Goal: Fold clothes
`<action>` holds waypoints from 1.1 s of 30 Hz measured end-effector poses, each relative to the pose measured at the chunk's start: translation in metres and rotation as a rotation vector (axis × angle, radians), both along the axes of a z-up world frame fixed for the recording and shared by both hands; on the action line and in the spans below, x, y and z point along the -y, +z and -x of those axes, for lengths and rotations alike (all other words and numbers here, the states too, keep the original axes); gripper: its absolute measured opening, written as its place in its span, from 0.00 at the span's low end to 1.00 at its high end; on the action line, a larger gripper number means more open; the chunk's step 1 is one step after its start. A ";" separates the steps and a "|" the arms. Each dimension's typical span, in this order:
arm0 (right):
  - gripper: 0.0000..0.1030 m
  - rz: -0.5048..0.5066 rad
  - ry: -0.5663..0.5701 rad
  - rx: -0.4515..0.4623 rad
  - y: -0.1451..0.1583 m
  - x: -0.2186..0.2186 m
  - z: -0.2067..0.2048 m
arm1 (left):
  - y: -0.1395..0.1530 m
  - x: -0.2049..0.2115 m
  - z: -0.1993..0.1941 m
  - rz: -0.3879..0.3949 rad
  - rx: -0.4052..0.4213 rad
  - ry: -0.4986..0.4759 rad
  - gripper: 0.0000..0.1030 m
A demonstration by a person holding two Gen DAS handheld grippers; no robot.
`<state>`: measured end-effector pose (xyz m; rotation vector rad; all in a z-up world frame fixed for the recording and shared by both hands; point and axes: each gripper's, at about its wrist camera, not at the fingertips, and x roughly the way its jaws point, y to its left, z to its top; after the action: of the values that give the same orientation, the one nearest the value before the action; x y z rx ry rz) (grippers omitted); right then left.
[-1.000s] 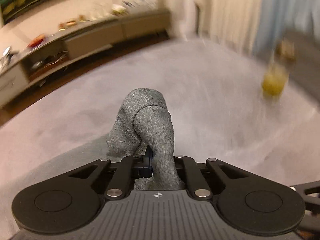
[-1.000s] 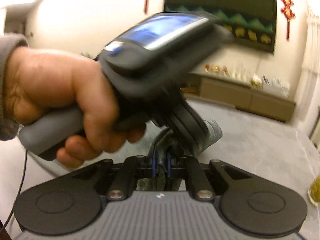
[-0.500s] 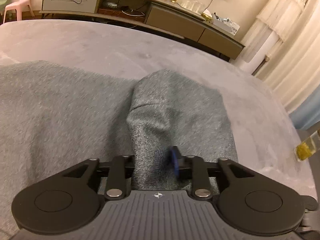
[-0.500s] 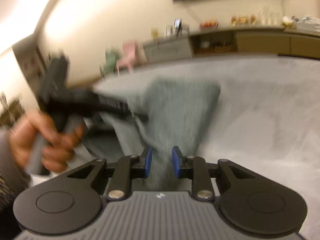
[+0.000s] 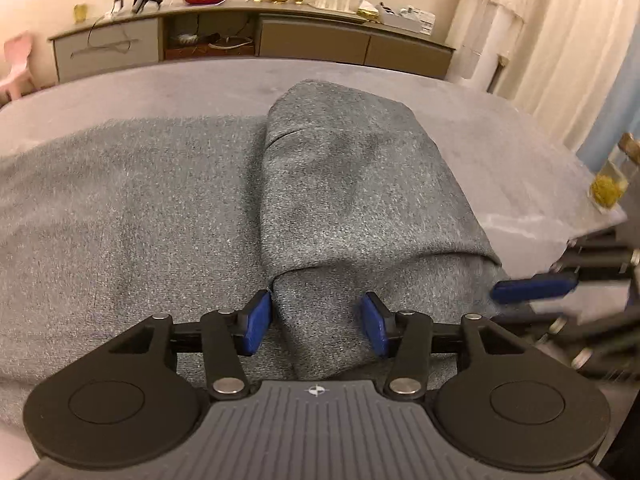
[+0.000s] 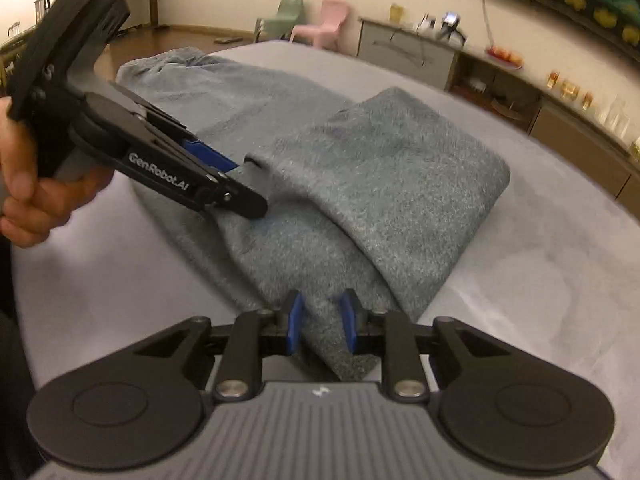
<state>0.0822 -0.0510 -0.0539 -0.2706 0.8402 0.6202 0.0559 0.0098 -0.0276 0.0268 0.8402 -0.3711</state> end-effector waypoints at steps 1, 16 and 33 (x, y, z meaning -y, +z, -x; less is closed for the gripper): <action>0.20 -0.072 -0.031 -0.020 0.005 0.011 -0.008 | -0.001 -0.001 0.001 0.004 0.005 0.001 0.52; 0.26 -0.207 -0.471 -0.045 0.000 0.061 -0.092 | 0.033 -0.035 0.004 0.212 0.042 -0.071 0.57; 0.34 0.088 -0.312 0.013 0.015 0.022 -0.049 | 0.022 -0.100 -0.028 0.164 0.060 0.186 0.60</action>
<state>0.1309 -0.0726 -0.0392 -0.2168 0.8773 0.2902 0.0842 0.1098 -0.0056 -0.1902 0.7437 -0.2618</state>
